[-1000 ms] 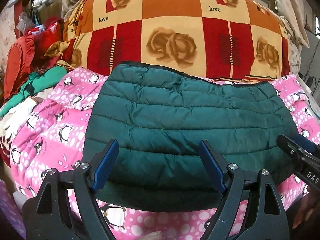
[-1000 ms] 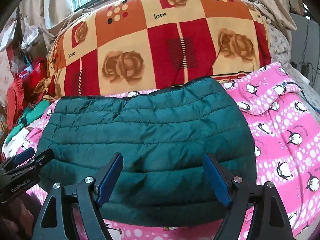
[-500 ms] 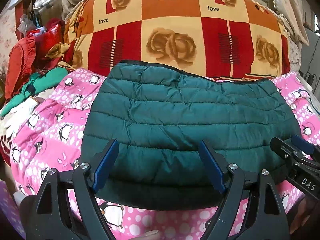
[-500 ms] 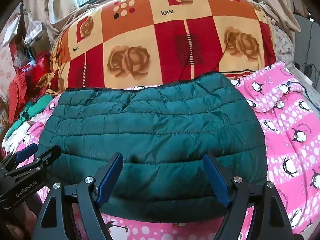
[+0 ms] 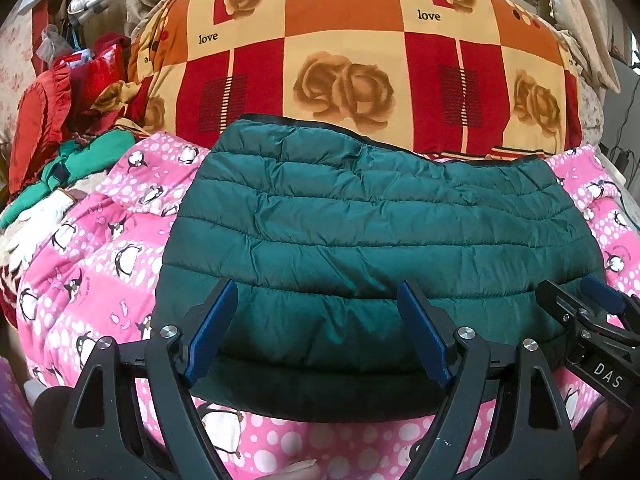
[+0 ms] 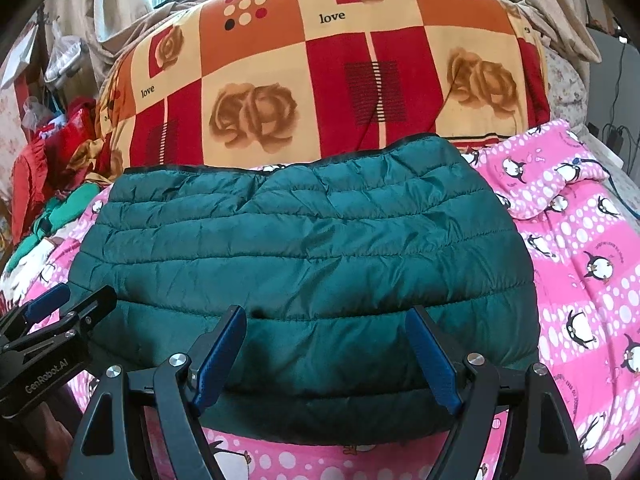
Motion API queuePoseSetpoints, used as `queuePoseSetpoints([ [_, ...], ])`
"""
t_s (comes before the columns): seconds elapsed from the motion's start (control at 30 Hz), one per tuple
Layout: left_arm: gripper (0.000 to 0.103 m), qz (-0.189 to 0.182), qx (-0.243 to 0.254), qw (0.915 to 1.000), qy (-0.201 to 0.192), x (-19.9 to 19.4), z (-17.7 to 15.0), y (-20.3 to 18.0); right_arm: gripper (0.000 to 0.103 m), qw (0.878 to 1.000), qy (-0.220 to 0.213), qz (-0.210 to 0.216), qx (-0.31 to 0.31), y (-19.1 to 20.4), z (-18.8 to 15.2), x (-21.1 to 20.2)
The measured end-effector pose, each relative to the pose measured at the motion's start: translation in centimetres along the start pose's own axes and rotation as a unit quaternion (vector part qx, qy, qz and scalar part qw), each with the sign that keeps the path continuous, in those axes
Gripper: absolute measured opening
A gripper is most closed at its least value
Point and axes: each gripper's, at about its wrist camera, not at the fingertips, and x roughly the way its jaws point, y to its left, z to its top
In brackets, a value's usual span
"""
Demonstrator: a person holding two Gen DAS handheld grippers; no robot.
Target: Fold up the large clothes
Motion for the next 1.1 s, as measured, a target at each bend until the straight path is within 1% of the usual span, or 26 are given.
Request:
queuePoseSetpoints([
  [1.1,0.082,-0.006,-0.012,0.9999,0.003,0.64,-0.18,0.30,0.080,1.000,0.006,-0.001,0.001,0.06,0.02,0.52],
])
